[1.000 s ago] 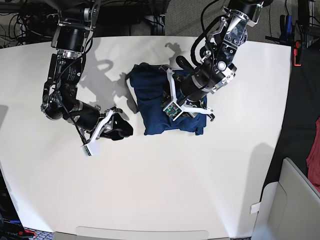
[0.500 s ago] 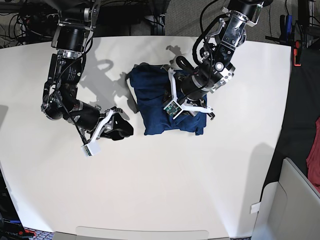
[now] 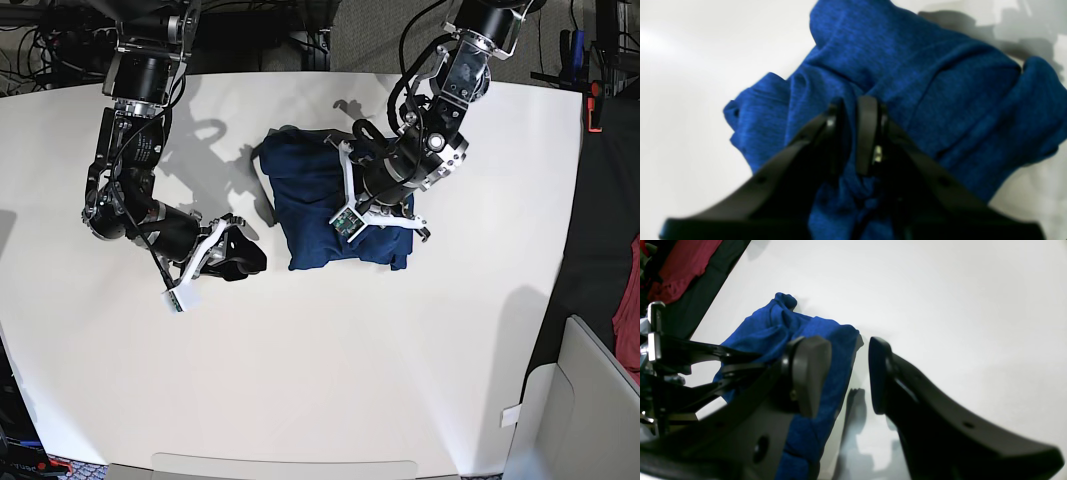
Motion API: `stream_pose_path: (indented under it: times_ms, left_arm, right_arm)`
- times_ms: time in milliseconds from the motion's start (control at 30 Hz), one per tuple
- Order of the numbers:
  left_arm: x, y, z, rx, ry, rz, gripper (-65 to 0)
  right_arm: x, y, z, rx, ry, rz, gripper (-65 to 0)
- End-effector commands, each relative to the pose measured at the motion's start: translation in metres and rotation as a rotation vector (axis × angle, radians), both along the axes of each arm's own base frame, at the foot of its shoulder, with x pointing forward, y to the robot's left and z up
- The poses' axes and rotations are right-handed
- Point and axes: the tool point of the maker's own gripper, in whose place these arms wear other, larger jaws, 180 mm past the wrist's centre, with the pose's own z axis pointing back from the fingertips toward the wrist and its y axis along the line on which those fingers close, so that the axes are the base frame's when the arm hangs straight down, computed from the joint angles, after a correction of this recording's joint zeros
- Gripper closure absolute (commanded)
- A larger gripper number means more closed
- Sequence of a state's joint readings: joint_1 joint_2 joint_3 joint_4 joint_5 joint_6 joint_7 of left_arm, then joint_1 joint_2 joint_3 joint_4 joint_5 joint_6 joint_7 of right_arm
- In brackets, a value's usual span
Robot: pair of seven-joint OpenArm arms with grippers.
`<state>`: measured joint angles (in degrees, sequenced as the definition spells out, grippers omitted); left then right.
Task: Fold the T-shirt properly
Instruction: 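Press the left gripper down on the folded shirt to flatten it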
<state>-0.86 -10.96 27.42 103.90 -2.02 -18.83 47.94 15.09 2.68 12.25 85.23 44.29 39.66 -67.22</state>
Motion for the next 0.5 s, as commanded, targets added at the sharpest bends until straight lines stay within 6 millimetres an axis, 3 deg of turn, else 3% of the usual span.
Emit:
stream_pose_path:
  times_ms: [0,200,367,467]
  left_arm:
    - [0.008,0.004,0.016,0.006,-0.063,0.008,-5.4]
    - [-0.008,0.011,0.022,0.057,-0.103,0.012,-5.4]
    - [-0.024,0.017,0.012,0.105,-0.089,0.02,-5.4]
    - [-0.028,0.029,0.02,0.109,-0.108,0.061,-5.4]
  right_arm:
    - [0.011,0.0,0.021,0.027,-0.069,-0.004,-23.9]
    - [0.011,0.0,0.022,0.029,-0.073,-0.005,-23.9]
    - [0.012,0.001,0.023,0.032,-0.074,-0.004,-23.9]
    - [0.012,0.001,0.023,0.029,-0.073,-0.004,-23.9]
